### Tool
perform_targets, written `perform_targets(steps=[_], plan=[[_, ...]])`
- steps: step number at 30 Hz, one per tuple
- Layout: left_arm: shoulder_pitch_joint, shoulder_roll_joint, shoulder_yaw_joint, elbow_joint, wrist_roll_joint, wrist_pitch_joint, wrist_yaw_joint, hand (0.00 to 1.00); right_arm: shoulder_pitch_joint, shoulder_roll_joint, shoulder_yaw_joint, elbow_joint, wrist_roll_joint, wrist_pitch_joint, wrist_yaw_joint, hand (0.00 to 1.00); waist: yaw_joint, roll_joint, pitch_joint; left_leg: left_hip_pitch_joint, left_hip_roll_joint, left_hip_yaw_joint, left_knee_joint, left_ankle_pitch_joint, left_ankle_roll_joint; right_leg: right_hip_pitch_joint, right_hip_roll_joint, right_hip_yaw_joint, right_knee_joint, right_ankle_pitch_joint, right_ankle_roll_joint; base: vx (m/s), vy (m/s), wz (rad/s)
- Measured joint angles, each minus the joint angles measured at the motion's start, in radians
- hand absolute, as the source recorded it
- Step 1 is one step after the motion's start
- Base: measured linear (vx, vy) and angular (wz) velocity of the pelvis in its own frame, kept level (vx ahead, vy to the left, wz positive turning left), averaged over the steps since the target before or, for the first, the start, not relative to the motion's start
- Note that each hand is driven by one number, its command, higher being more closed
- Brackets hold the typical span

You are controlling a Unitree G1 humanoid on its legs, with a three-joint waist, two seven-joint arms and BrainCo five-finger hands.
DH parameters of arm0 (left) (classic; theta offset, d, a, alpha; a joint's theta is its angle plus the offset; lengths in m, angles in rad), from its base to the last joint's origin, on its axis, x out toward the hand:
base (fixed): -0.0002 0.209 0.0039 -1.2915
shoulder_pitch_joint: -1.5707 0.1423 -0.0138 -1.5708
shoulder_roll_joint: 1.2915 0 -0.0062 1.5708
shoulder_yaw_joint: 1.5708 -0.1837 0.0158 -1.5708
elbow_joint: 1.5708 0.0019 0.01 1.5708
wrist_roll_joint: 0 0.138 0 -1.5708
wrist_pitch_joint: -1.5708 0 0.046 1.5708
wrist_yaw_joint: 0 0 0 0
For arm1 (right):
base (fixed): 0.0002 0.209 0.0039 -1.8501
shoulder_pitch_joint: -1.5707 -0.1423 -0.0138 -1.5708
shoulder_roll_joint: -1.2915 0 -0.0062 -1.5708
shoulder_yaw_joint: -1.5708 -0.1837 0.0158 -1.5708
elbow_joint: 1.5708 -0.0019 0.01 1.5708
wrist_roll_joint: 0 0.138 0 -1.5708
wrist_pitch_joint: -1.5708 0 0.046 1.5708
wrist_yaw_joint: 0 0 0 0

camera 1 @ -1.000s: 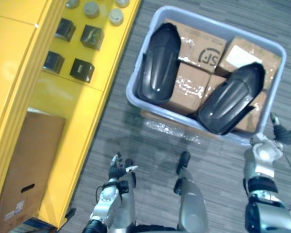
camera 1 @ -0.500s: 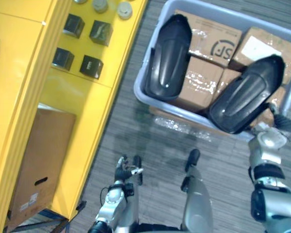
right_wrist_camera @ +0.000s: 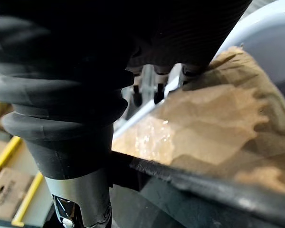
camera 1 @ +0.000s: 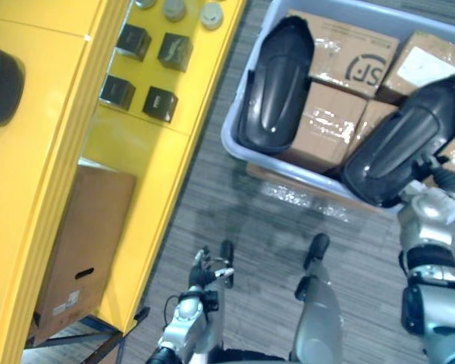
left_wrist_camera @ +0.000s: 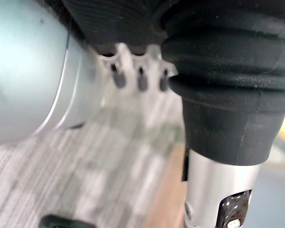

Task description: Walk over and take plastic housings, then place them on the shelf

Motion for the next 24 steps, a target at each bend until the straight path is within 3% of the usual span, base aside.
perform_targets(steps=[4, 9, 12, 15, 24], plan=[[0.0, 0.0, 0.0, 0.001, 0.0, -0.001, 0.001, 0.0, 0.0, -0.002, 0.0, 0.0, 0.0, 0.008, -0.001, 1.0, 0.0, 0.0, 0.0, -0.002, 0.0, -0.006, 0.001, 0.003, -0.001, 0.0, 0.0, -0.005, 0.004, -0.001, -0.001, -0.04, 0.017, 0.04], [-0.001, 0.001, -0.006, 0.002, -0.006, 0.0, 0.001, 0.0, -0.005, -0.04, -0.001, 0.009, -0.008, 0.114, -0.007, 1.0, -0.001, 0.003, -0.001, -0.002, 0.001, -0.014, -0.006, 0.013, -0.005, 0.0, 0.0, -0.014, 0.012, -0.003, -0.004, -0.04, 0.018, 0.04], [-0.001, 0.001, -0.03, 0.002, -0.006, -0.001, 0.002, 0.0, -0.018, -0.053, -0.001, 0.037, -0.018, 0.146, -0.033, 1.0, -0.002, 0.008, -0.004, 0.0, 0.002, -0.018, -0.017, 0.024, -0.008, -0.001, 0.0, -0.02, 0.013, -0.004, -0.006, -0.03, 0.005, 0.05], [-0.001, -0.002, -0.053, 0.01, -0.006, 0.0, 0.002, 0.0, -0.031, -0.062, 0.001, 0.044, -0.03, 0.165, -0.051, 1.0, -0.002, 0.019, -0.012, 0.008, 0.002, -0.017, -0.028, 0.031, -0.01, 0.0, 0.0, -0.019, 0.015, -0.004, -0.007, 0.0, 0.0, 0.0], [-0.001, 0.001, -0.066, 0.009, -0.017, 0.001, 0.003, 0.0, -0.038, -0.065, 0.004, 0.044, -0.077, 0.199, -0.049, 1.0, -0.003, 0.022, -0.014, 0.021, 0.007, -0.017, -0.046, 0.044, -0.016, 0.004, 0.004, -0.02, 0.019, -0.006, -0.012, -0.02, 0.016, 0.0]])
